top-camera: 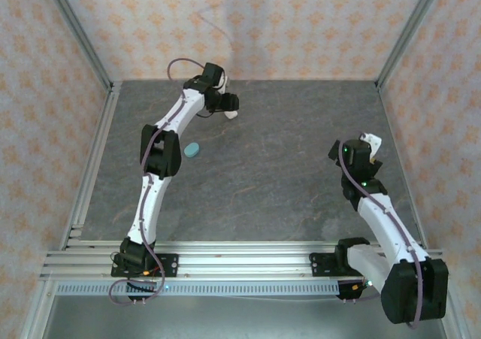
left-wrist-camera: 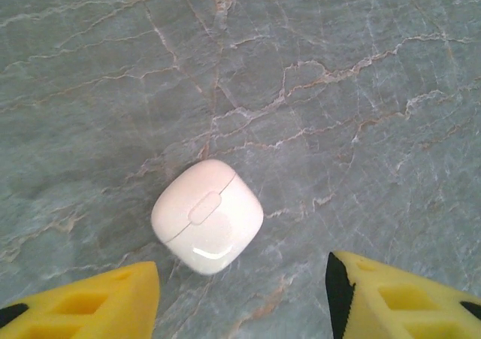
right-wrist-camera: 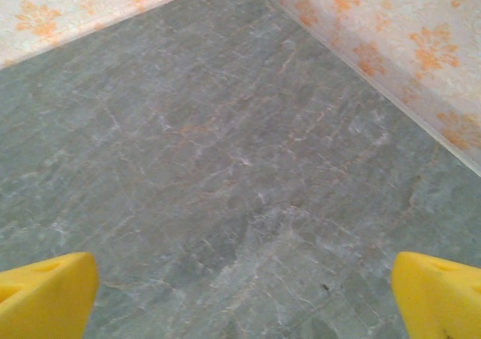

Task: Insert the wireless bluetooth earbuds into the charging case

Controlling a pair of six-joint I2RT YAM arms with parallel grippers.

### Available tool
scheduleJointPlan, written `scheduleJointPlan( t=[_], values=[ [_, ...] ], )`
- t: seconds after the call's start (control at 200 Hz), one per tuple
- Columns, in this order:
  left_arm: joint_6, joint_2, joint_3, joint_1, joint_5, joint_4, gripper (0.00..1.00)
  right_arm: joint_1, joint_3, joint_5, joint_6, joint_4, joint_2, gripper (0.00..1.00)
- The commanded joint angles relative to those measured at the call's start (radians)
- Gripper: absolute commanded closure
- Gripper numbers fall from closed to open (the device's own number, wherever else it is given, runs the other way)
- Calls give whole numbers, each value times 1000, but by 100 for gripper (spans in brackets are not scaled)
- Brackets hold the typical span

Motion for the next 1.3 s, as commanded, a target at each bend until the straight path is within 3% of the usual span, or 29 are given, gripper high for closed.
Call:
scheduleJointPlan(
  t=[0.0,0.025,0.035,0.06,0.34,0.59,0.776,0.921,1.076,1.291],
  values=[
    [76,-157,2,12,-46,-100,27,-4,-63,44,-14,112,-56,1],
    [89,-184,-16,12,-51,-106,14,-4,-81,32,-23,132,-70,1],
    [94,-196,-25,12,-52,-109,4,-4,-83,31,-25,137,-72,1],
    [108,-227,-50,11,-55,-112,0,-3,-97,20,-34,154,-81,1],
    [224,-681,-524,12,-215,-15,0,-4,-149,-4,-46,192,-92,1],
    [295,-1148,-1114,42,-321,286,0,-4,-233,25,-61,394,-84,1],
    [298,-1421,-1427,78,-428,457,0,-4,-271,33,-62,521,-15,1],
    [294,-1588,-1641,105,-498,618,0,-4,-271,42,-74,564,29,1],
    [318,-1743,-1875,127,-460,843,0,-5,-270,66,-98,639,103,1],
    [292,-1789,-2029,162,-528,980,0,-4,-293,76,-123,768,177,1]
  ],
)
